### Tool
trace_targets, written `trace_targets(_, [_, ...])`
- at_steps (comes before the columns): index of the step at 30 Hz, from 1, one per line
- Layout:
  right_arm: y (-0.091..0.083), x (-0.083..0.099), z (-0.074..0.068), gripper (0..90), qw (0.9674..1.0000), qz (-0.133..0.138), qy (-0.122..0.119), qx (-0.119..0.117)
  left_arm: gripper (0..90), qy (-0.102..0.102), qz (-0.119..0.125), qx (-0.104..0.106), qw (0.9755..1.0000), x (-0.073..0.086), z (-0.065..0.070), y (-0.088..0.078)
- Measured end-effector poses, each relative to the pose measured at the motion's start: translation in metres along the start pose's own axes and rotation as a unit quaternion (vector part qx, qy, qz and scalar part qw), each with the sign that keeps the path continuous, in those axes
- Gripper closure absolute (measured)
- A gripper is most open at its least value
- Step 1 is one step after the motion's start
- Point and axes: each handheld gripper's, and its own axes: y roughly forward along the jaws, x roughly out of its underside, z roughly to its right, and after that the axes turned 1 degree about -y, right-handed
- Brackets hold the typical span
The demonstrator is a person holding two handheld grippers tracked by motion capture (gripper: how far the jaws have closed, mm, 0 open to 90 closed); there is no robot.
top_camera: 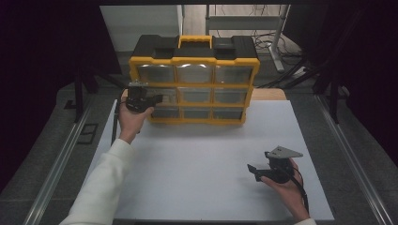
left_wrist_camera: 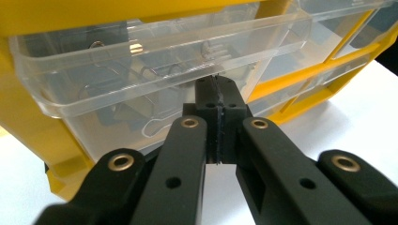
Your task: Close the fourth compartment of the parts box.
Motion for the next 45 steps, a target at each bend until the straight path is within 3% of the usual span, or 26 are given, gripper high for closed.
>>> trace_targets(14, [0.002,-0.001,0.002,13.9,1.0,0.005,0.007,-0.004,89.5,-0.025,0.014,-0.001,0.9996,-0.002,-0.01,0.003])
trace_targets(20, [-0.001,-0.001,0.001,13.8,1.0,0.007,0.003,-0.003,89.5,-0.01,0.016,0.008,0.9998,0.001,-0.006,-0.009])
trace_targets(29, [-0.004,0.001,-0.002,13.8,1.0,0.005,0.004,0.005,87.8,0.021,0.029,0.035,0.9987,0.02,0.006,-0.045])
trace_targets(32, [-0.003,0.0,-0.002,13.8,1.0,0.004,0.004,0.005,77.4,0.036,0.031,0.042,0.998,0.029,0.011,-0.054])
trace_targets(36, [-0.001,0.0,-0.001,13.8,1.0,0.002,0.003,0.002,47.8,0.052,0.033,0.047,0.9969,0.047,0.018,-0.066])
trace_targets(38, [-0.001,0.0,0.0,13.8,1.0,0.002,0.003,0.001,39.1,0.056,0.029,0.048,0.9968,0.056,0.02,-0.071])
trace_targets(45, [0.0,-0.002,-0.001,13.6,1.0,0.003,0.002,-0.002,27.7,0.061,0.019,0.047,0.9968,0.093,0.025,-0.089])
